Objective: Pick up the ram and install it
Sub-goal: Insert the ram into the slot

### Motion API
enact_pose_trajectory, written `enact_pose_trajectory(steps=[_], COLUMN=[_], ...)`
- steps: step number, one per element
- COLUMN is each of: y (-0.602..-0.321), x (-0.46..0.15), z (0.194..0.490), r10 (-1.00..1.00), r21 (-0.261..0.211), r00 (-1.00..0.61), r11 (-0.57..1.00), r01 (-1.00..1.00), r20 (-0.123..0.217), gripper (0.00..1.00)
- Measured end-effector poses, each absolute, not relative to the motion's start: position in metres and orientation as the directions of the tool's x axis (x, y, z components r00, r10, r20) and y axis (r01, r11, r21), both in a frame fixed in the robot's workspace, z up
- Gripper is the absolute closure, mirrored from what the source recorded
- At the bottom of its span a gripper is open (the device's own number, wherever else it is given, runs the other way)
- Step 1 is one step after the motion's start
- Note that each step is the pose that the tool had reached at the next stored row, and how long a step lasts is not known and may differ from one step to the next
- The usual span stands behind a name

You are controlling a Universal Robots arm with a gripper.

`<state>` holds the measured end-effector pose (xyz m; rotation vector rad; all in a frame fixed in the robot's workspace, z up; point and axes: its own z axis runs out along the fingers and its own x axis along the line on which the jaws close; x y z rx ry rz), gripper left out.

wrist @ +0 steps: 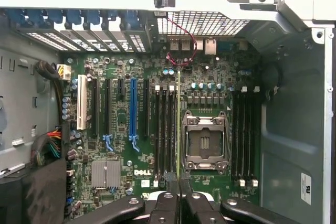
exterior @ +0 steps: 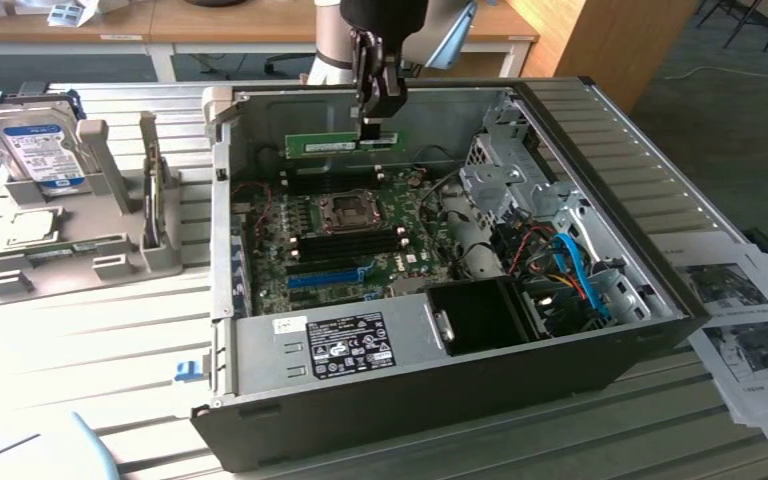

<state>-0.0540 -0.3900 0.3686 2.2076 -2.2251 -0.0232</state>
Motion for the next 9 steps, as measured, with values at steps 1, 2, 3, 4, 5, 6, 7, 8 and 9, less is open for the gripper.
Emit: enact_pose_trajectory(steps=[1,2,3,4,5,6,7,8,9], y=[-0.39,-0.39,-0.39,-0.39,-0.39,-0.39,-0.39,-0.39,-0.39], x=[-0.054,-0.054,-0.054,-0.054,-0.054,-0.054,-0.054,-0.054,-0.054], z=[0.368,0.366,0.365,0.364,0.362,0.361,0.359,0.357,0.355], r10=[-1.0,-1.0,-1.0,-1.0,-1.0,-1.0,-1.0,-1.0,-1.0], r21=[0.016,0.016,0.016,0.016,0.016,0.016,0.016,0.016,0.016], r00=[-0.008,-0.008,-0.008,-0.008,-0.008,-0.008,-0.008,-0.008,-0.008], r11=[0.008,0.008,0.008,0.008,0.008,0.008,0.008,0.008,0.008], r01=[-1.0,-1.0,-1.0,-1.0,-1.0,-1.0,-1.0,-1.0,-1.0], r20=[-0.005,-0.006,-0.006,-0.007,-0.008,-0.008,-0.009,-0.009,-0.01], gripper=[0.89,0.89,0.89,0.89,0.89,0.89,0.89,0.89,0.89])
